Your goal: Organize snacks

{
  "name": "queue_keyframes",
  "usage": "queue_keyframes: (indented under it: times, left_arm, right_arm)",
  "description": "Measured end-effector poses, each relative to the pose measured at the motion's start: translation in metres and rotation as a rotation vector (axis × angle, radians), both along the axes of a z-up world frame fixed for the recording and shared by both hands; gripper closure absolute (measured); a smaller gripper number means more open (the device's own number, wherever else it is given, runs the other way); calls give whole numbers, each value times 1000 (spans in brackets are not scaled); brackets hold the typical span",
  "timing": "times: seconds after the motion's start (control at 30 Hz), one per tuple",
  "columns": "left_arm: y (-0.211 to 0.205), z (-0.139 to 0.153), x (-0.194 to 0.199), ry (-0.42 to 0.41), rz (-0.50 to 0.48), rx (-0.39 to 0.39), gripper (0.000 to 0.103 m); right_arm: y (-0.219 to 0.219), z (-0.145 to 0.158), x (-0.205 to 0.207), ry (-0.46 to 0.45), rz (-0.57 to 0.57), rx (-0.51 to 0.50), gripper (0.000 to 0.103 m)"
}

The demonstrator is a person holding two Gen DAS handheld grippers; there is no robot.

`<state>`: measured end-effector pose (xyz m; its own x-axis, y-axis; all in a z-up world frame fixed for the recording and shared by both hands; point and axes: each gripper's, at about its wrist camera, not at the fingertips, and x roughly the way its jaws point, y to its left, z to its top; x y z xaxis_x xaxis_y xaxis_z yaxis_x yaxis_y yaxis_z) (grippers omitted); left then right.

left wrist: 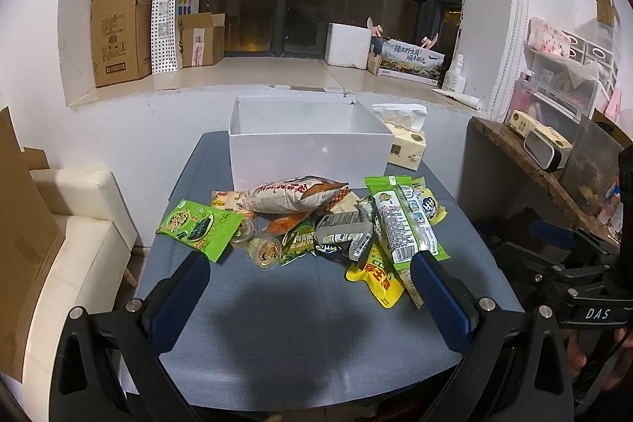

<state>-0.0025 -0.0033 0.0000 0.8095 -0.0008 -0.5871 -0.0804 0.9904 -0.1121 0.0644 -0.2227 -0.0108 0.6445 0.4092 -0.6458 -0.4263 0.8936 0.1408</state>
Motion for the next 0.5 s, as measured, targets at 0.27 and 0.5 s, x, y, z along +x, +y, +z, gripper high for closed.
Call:
queue_keyframes:
  times: [0.27, 0.5]
  left_arm:
    - [-6, 1, -8, -82, -1, 71, 0]
    - [-6, -4, -10, -67, -9, 73, 0]
  right_arm:
    - [4, -11, 14, 19, -31, -31, 0]
    - [28, -50, 55, 105, -14, -111, 0]
